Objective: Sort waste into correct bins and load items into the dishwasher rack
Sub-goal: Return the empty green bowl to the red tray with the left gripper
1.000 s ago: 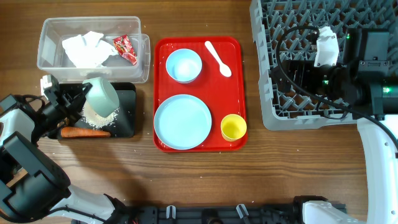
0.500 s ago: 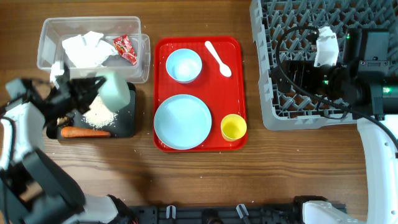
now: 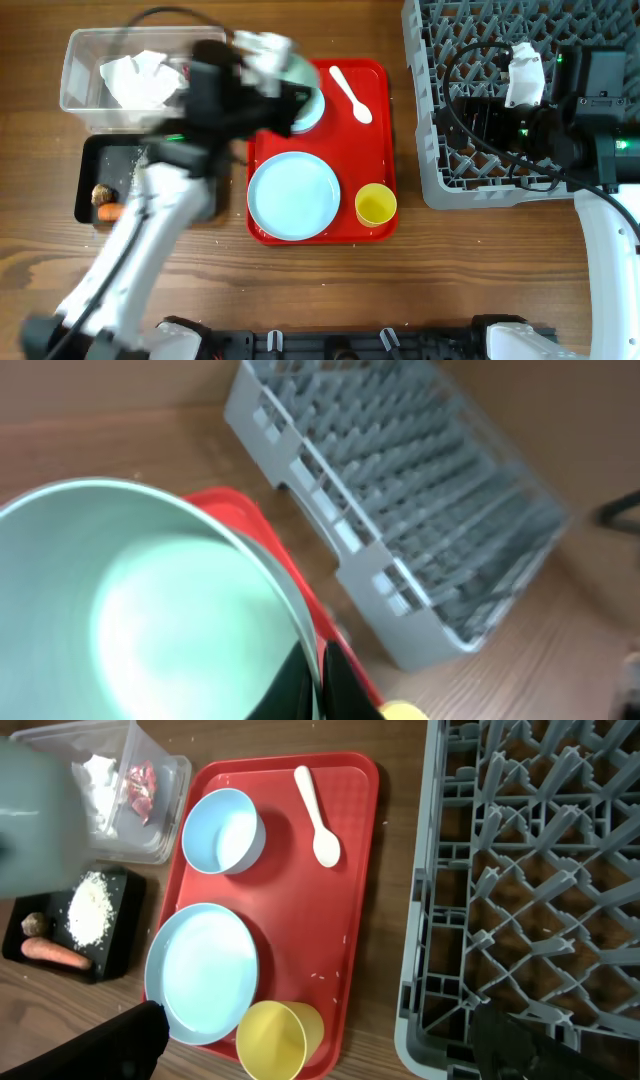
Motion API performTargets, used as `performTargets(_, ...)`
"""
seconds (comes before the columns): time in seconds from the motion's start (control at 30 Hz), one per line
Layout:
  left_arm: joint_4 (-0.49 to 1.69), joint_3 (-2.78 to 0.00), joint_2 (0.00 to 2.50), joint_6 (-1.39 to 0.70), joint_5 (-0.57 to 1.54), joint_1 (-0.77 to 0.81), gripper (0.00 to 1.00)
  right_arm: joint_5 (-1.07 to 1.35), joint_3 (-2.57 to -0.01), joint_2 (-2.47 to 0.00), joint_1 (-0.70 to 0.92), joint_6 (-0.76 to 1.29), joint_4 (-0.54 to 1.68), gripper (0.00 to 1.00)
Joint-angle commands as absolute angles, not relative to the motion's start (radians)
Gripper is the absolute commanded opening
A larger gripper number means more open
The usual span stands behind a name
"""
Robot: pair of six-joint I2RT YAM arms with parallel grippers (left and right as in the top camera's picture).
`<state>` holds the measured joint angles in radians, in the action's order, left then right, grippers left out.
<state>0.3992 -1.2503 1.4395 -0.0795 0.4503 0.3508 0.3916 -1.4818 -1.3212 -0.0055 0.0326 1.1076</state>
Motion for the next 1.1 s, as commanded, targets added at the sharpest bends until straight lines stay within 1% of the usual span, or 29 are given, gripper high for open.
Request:
performTargets(0.0, 0.318, -1.25, 1.593, -0.003, 0.099, 0.532, 0.04, 0.381, -1.497, -1.33, -0.009, 0.022, 1.11, 1.0)
performTargets(0.13, 0.269, -1.25, 1.738, 0.004, 0.081, 0.607, 0.04, 0.381, -1.497, -1.33, -0.009, 0.022, 1.112, 1.0)
performTargets(0.3, 0.255, -1.25, 1.859, 0.079, 0.076, 0.672, 0.04, 0.381, -1.497, -1.33, -0.009, 0.022, 1.112, 1.0)
performTargets(0.47, 0.249, -1.25, 1.889, 0.102, 0.045, 0.703, 0.04, 0.381, -1.497, -1.33, -0.009, 0.022, 1.111, 1.0)
performTargets(0.67, 0.247, -1.25, 1.921, 0.102, 0.043, 0.703, 0.04, 0.381, -1.497, -1.334, -0.009, 0.022, 1.108, 1.0)
performTargets(0.7, 0.247, -1.25, 1.928, 0.102, 0.043, 0.703, 0.07, 0.381, -1.497, -1.334, -0.009, 0.022, 1.108, 1.0)
performTargets(0.73, 0.247, -1.25, 1.93, 0.101, 0.043, 0.703, 0.12, 0.381, -1.497, -1.334, -0.009, 0.022, 1.108, 1.0)
performTargets(0.83, 0.245, -1.25, 1.93, 0.101, 0.043, 0.703, 0.21, 0.381, -1.497, -1.334, -0.009, 0.022, 1.109, 1.0)
performTargets(0.93, 0.244, -1.25, 1.93, 0.101, 0.043, 0.703, 0.35, 0.381, -1.497, -1.334, -0.009, 0.022, 1.11, 1.0)
performTargets(1.03, 0.243, -1.252, 1.923, 0.093, 0.041, 0.703, 0.39, 0.381, -1.497, -1.334, -0.009, 0.022, 1.11, 1.0)
performTargets(1.07, 0.244, -1.254, 1.915, 0.085, 0.031, 0.702, 0.44, 0.381, -1.497, -1.334, -0.009, 0.022, 1.11, 1.0)
